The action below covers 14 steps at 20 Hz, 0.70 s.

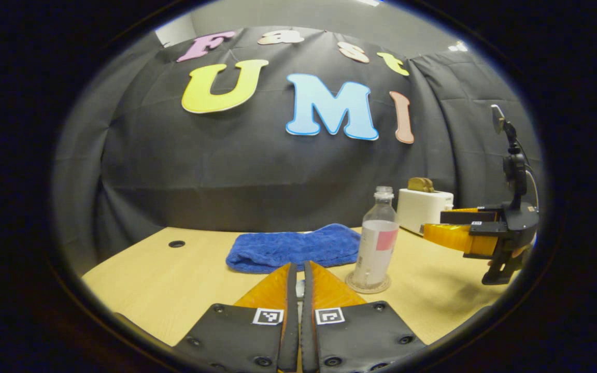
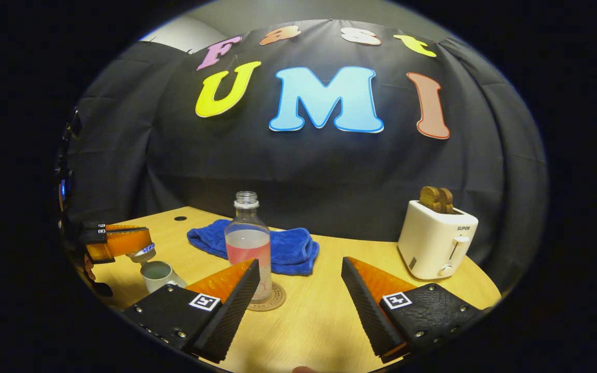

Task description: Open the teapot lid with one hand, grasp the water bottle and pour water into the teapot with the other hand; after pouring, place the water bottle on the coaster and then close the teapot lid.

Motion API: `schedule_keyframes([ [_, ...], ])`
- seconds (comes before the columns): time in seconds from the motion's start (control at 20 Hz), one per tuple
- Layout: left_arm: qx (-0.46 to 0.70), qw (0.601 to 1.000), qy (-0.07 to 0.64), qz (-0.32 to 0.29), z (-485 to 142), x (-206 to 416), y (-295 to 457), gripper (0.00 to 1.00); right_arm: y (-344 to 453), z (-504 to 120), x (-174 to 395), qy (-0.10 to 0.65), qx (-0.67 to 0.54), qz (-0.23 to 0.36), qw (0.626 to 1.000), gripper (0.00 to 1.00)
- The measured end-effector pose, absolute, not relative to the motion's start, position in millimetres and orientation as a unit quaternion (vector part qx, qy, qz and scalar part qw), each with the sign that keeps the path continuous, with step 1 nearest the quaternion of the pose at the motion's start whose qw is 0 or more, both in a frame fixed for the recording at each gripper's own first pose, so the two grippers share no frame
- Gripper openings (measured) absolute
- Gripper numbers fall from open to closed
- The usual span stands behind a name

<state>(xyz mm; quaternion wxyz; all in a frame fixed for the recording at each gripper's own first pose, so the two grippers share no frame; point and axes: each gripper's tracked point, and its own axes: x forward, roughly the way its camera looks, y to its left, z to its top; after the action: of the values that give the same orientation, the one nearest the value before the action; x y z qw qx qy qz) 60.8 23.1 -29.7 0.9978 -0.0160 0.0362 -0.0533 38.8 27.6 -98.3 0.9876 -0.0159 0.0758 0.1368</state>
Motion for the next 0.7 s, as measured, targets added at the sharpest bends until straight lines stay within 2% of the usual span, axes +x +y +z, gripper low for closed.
schedule_keyframes([
  [0.7,-0.012,0.997,0.062,-0.044,-57.0,70.5,10.9,0.09,-15.0,-97.5,25.5,0.062,-0.011,0.115,0.991,0.98],
])
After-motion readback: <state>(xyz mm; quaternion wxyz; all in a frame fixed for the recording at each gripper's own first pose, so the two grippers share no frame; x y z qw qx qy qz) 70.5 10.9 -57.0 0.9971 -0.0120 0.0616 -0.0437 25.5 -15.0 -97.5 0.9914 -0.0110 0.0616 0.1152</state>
